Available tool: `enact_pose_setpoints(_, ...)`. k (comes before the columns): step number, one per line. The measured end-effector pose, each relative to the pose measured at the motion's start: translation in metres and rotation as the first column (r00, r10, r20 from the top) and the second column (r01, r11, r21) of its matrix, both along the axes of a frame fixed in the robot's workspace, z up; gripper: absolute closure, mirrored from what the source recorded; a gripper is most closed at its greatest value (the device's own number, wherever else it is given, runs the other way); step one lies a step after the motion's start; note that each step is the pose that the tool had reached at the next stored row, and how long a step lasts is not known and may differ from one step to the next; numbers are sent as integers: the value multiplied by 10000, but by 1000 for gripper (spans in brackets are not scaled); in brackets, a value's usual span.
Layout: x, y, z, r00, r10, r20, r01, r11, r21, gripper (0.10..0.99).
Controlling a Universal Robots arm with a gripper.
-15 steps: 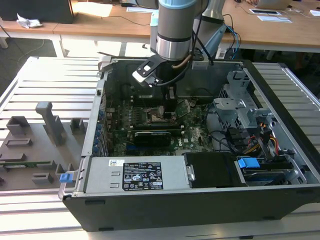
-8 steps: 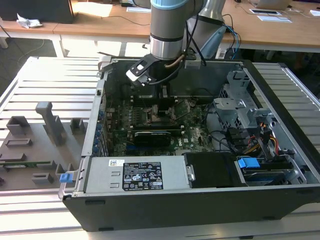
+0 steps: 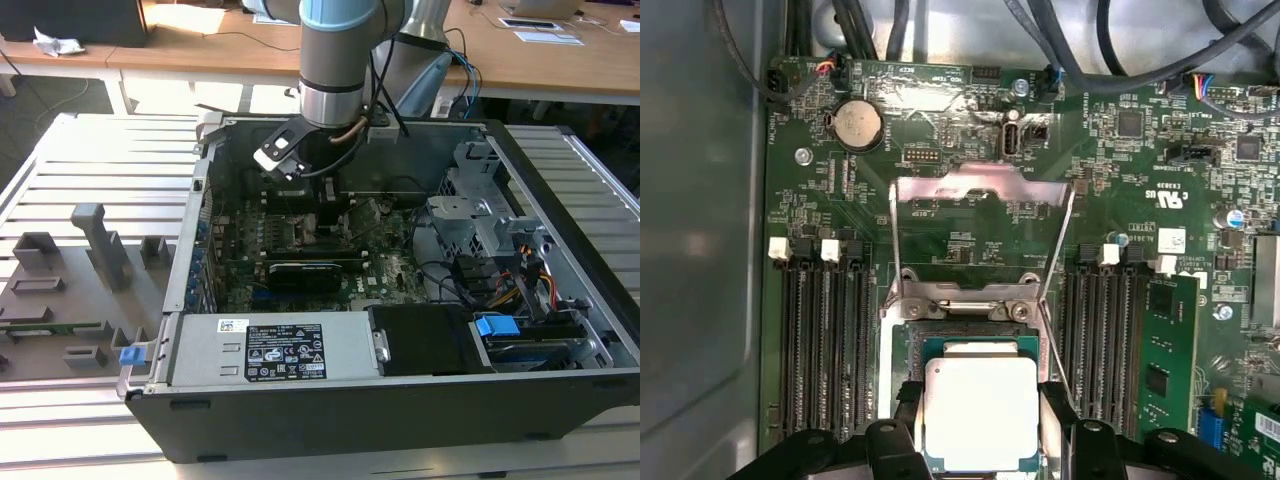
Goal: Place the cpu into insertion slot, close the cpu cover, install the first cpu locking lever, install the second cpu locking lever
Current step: 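Place the cpu into insertion slot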
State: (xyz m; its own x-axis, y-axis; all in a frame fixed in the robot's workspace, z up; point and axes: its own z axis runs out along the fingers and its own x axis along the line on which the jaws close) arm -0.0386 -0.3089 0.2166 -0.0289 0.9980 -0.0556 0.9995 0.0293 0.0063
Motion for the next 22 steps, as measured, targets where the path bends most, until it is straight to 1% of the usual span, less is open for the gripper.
enact_pose_setpoints(5,-6,5,-63,9998,-194,0,194,9998,15,545)
enact_pose_setpoints(12,-7,11,-117,9998,-197,-1,197,9998,15,545)
enact_pose_setpoints(18,-6,22,-149,9998,-196,0,196,9998,17,545)
enact_pose_setpoints(22,-6,22,-157,9998,-196,-2,196,9998,15,545)
